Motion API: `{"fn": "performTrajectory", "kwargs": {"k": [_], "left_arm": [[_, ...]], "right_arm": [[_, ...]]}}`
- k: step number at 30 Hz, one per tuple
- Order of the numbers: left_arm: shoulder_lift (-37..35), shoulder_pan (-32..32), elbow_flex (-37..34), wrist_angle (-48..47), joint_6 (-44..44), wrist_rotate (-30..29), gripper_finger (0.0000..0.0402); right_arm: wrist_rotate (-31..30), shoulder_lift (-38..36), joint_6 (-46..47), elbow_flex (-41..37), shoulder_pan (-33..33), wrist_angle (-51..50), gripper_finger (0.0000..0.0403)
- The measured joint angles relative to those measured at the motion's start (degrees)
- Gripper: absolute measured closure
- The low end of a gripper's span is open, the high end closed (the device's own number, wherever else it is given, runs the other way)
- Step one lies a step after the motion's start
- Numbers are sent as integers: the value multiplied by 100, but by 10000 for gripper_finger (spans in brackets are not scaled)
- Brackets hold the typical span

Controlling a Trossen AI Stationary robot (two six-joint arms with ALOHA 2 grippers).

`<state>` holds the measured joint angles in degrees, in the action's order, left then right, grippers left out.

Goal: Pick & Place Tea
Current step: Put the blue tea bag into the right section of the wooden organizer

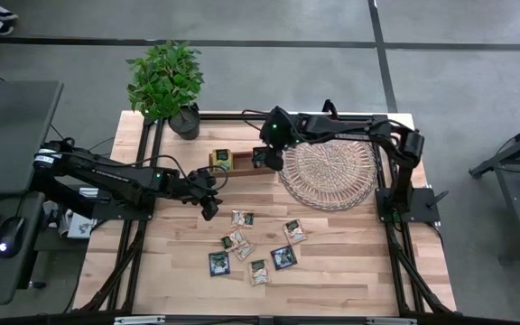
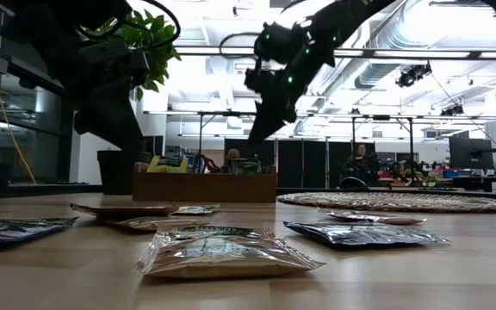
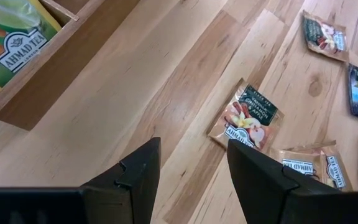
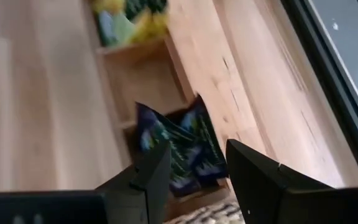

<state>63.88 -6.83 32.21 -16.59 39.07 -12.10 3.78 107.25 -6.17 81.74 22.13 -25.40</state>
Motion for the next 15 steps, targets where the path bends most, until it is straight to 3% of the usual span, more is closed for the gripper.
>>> {"fn": "performTrajectory", "kwargs": {"k": [8,15], "left_arm": [[0,0,2,3,0,2,218],[0,-2,2,8,0,2,218]], "right_arm": [[1302,-115,-209,4,-218,-80,251],[994,-38,-493,-3,-522,-43,264]]}}
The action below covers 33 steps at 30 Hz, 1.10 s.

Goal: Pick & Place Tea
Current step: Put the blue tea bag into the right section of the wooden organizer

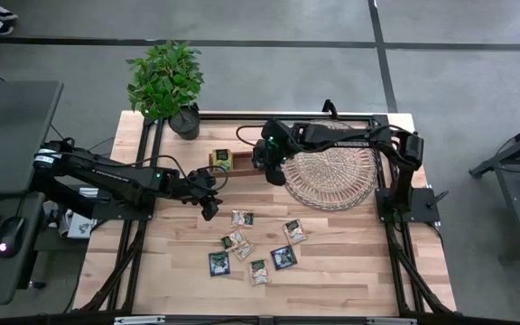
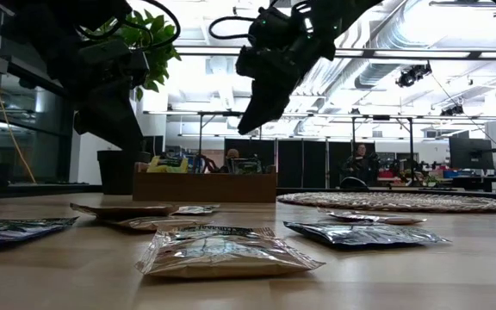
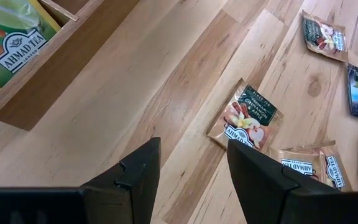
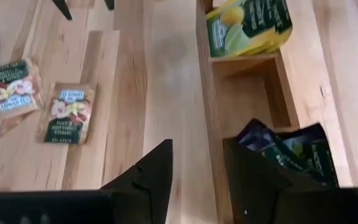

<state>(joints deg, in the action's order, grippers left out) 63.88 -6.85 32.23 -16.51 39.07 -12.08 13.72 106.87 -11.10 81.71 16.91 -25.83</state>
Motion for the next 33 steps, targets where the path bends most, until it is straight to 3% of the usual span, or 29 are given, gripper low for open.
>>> {"fn": "performTrajectory", "kwargs": {"k": [5,12,31,33], "left_arm": [[0,1,0,4,0,0,218],[0,2,0,6,0,0,218],[0,2,0,7,0,7,218],[0,2,0,4,0,7,218]], "right_arm": [[-147,63,44,-2,-9,-39,301],[-147,291,55,-4,-10,-38,396],[-459,858,411,-4,-5,738,401],[-711,883,540,-4,-4,777,400]]}}
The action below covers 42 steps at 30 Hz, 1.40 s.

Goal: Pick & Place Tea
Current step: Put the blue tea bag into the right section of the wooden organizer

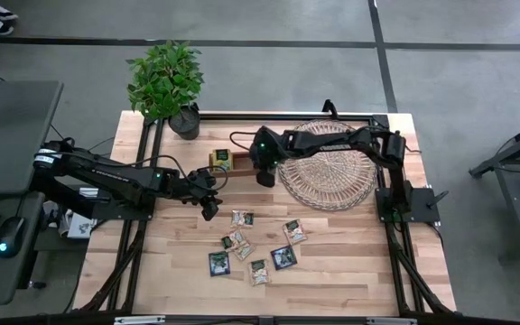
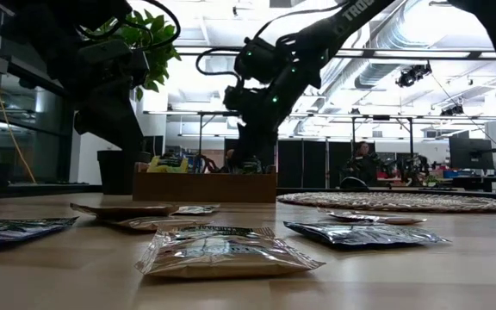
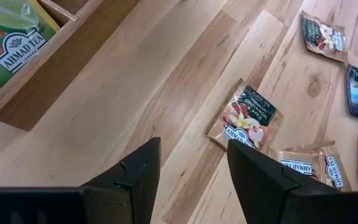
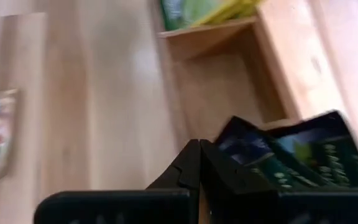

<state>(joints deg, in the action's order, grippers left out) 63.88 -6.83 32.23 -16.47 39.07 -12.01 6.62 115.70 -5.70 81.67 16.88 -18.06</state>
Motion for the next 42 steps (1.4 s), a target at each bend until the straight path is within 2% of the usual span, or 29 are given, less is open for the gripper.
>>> {"fn": "performTrajectory", "kwargs": {"k": [4,10,15,19,26,31,37,42], "left_arm": [[0,0,0,-2,0,0,218],[0,0,0,-7,0,0,218],[0,0,0,-14,0,4,218],[0,0,0,-15,0,13,218],[0,-1,0,-14,0,82,218],[0,-38,0,-20,18,317,218],[0,-504,0,-19,523,373,218],[0,-1286,0,-10,1500,-18,218]], "right_arm": [[-530,2,187,0,25,121,401],[-784,2,662,0,184,192,402],[-726,2,745,0,238,260,402],[-456,-25,867,0,221,303,402],[650,-265,744,0,63,288,402],[1276,-382,698,2,-314,293,403],[1332,-233,676,0,-1031,239,403],[1274,-234,685,-4,-1393,236,403]]}}
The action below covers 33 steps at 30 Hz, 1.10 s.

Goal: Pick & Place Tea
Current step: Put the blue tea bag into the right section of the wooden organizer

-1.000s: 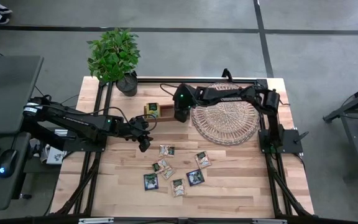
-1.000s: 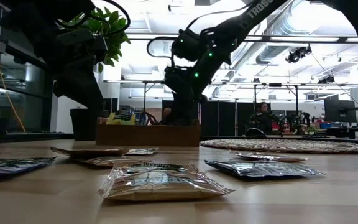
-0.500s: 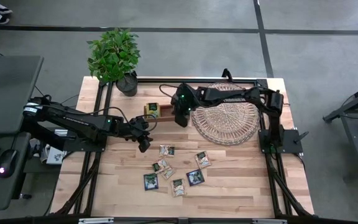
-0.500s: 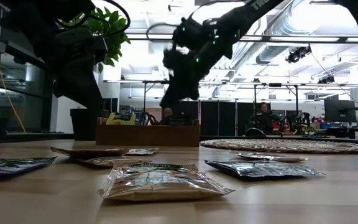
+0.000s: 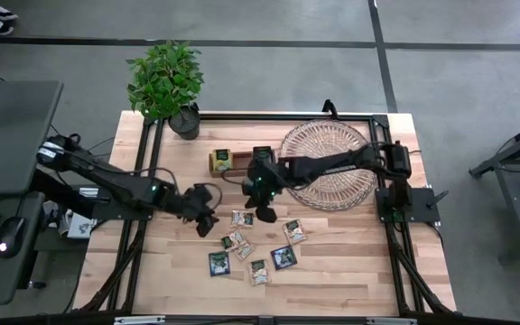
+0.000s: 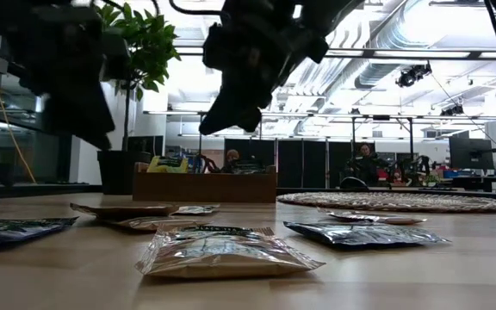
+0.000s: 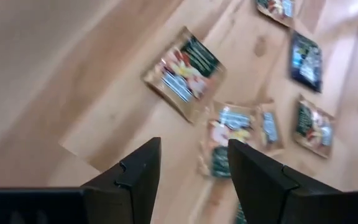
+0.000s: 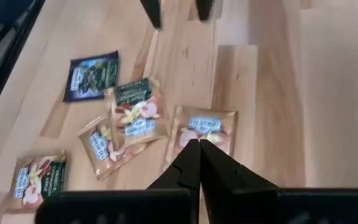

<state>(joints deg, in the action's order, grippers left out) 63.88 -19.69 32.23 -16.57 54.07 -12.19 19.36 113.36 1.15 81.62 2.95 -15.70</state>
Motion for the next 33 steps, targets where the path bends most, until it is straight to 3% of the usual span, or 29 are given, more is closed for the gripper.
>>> {"fn": "performTrajectory", "kwargs": {"k": [7,11,16,27,33], "left_arm": [[98,-1484,0,213,1599,-917,218],[324,-1996,0,334,2250,-802,218],[925,-2041,21,308,2901,-252,218],[1680,-2041,658,273,2096,-16,218],[2242,-1697,1011,211,892,407,218]], "right_arm": [[142,0,-306,2,-150,-1186,403],[252,-7,-824,-116,-268,-2171,403],[395,-228,-724,-1002,-513,-2013,403],[-258,-1795,610,-3203,-1409,-359,403],[-687,-2974,1567,-4240,-1760,315,403]]}}
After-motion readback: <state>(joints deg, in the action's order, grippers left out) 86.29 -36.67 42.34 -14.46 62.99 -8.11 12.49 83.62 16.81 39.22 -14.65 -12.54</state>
